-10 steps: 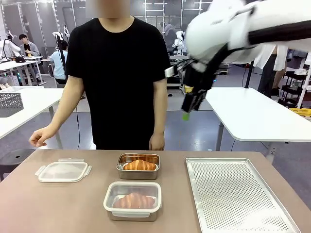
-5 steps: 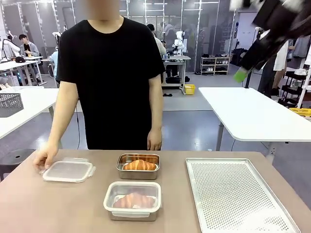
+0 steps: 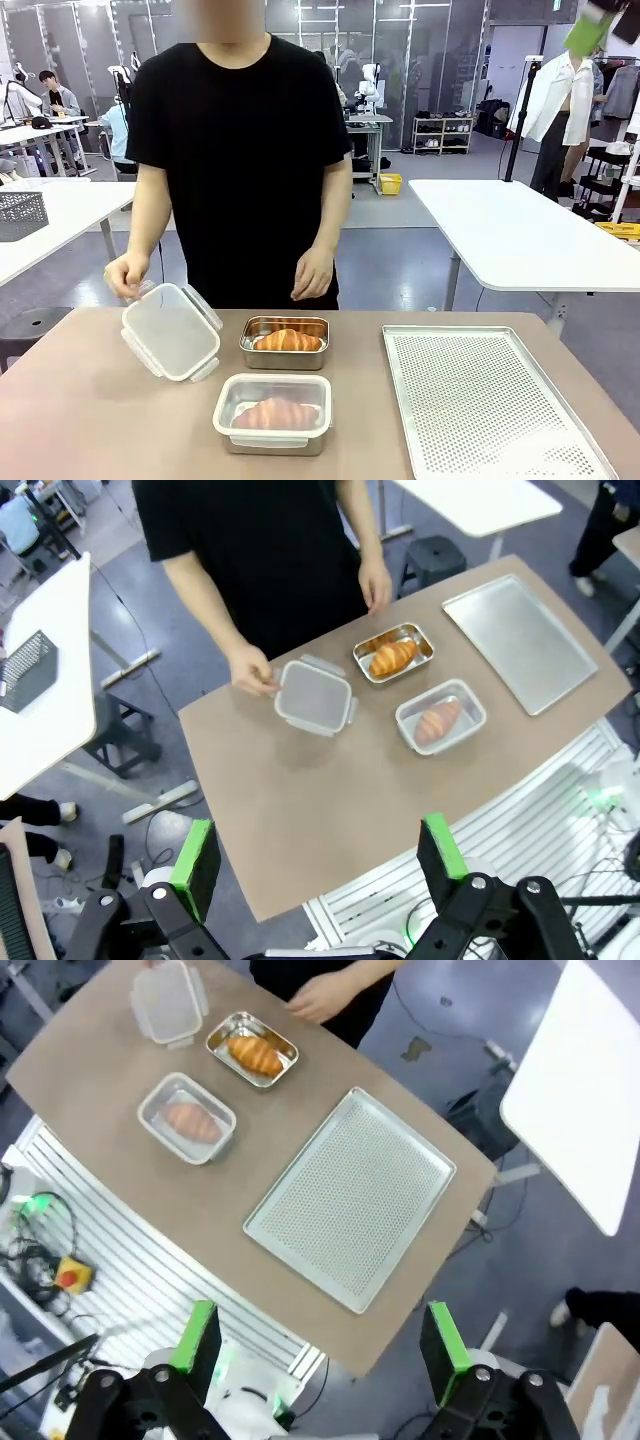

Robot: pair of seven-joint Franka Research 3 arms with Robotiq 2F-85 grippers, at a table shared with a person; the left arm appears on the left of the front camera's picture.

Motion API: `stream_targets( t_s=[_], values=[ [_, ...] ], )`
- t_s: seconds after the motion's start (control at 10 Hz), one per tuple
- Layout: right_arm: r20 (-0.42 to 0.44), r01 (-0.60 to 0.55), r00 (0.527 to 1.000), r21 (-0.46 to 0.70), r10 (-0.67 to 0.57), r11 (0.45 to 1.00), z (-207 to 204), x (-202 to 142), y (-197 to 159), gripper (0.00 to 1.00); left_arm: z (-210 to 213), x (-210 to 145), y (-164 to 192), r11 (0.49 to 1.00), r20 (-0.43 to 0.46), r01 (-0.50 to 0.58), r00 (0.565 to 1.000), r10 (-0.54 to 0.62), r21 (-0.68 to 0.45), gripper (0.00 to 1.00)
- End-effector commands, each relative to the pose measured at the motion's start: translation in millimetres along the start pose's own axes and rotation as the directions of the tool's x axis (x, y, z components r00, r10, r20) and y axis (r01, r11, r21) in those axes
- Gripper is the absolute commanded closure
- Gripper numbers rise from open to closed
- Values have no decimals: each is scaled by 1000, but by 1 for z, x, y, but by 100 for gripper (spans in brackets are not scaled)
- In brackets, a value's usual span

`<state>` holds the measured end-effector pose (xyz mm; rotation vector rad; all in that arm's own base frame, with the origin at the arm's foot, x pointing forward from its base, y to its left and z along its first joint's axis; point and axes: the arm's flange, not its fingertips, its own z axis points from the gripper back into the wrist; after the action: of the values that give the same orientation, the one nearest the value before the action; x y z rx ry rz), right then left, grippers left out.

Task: Place the bread into the airtight container.
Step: Pick up a Butter Roll and place it into an empty Airtight Container.

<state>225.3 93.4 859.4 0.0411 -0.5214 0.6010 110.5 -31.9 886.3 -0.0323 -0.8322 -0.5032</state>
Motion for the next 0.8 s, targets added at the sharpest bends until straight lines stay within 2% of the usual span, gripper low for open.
stream_targets(
  t_s=[0.0,0.2,0.3,0.7],
  values=[
    [-30,99,995,-28,-100,995,19,14,7,0,10,-3,-5,1000,13,5,1000,-5,4,0],
    [-87,155,983,-45,-159,987,13,11,8,0,10,-3,-5,1000,13,5,1000,-5,4,0],
    [-23,70,997,-18,-70,997,20,4,6,0,10,-3,-5,1000,13,5,1000,-5,4,0],
    [-23,70,997,-18,-70,997,20,4,6,0,10,-3,-5,1000,13,5,1000,-5,4,0]
  ],
)
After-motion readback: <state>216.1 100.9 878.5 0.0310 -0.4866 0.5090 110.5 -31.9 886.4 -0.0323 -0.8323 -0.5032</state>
